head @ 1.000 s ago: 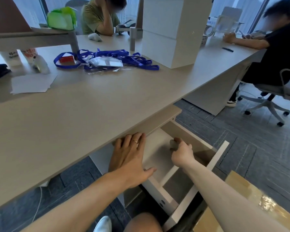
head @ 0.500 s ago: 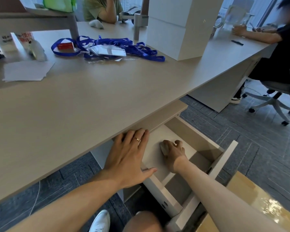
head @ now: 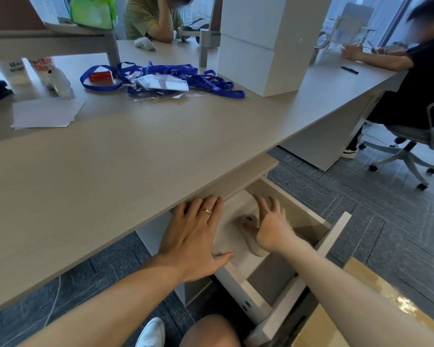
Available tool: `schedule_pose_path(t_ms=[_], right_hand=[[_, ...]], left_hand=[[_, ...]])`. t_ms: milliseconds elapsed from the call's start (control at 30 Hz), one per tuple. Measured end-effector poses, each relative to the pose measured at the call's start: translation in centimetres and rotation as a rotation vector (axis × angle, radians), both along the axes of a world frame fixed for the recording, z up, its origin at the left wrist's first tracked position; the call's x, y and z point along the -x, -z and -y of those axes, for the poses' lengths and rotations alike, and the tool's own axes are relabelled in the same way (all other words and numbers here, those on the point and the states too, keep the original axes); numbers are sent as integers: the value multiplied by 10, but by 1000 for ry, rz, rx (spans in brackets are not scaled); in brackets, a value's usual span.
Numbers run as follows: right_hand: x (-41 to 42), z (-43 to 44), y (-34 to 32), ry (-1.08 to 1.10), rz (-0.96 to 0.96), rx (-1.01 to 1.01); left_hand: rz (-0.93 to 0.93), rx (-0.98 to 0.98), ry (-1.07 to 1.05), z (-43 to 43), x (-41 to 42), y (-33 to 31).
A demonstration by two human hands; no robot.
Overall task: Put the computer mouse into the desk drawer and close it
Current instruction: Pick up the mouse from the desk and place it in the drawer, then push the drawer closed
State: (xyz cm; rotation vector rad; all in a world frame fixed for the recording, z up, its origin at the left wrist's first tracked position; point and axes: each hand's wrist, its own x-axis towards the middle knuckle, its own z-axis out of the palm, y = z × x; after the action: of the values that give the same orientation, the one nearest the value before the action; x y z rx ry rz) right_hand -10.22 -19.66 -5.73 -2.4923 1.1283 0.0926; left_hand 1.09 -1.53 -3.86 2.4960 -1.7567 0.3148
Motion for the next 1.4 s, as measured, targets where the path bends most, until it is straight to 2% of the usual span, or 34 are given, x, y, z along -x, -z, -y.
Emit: schedule_pose_path(t_ms=[100,233,300,433,533,733,1400], right_hand=[[27,17,-33,23,86,218],[75,23,-42,235,97,219],[93,16,-33,363,133,135],[106,2,-17,645,376,-272],[103,-9,-13,770,412,-482],[90,-12,-20,802,518,-646],[13,-36,-8,724,698,-837]], left_hand=[[5,-19,-16,0,2,-2],[-50,-31,-65,2,8,-4],[-130,-19,-107,-1,13,-2],[-267,21,-171,-5,24,1],[-359,17,-220,-2,32,-9],[-397,-92,-275,2,42,-28],[-184,48,-198,-1,26,-19]])
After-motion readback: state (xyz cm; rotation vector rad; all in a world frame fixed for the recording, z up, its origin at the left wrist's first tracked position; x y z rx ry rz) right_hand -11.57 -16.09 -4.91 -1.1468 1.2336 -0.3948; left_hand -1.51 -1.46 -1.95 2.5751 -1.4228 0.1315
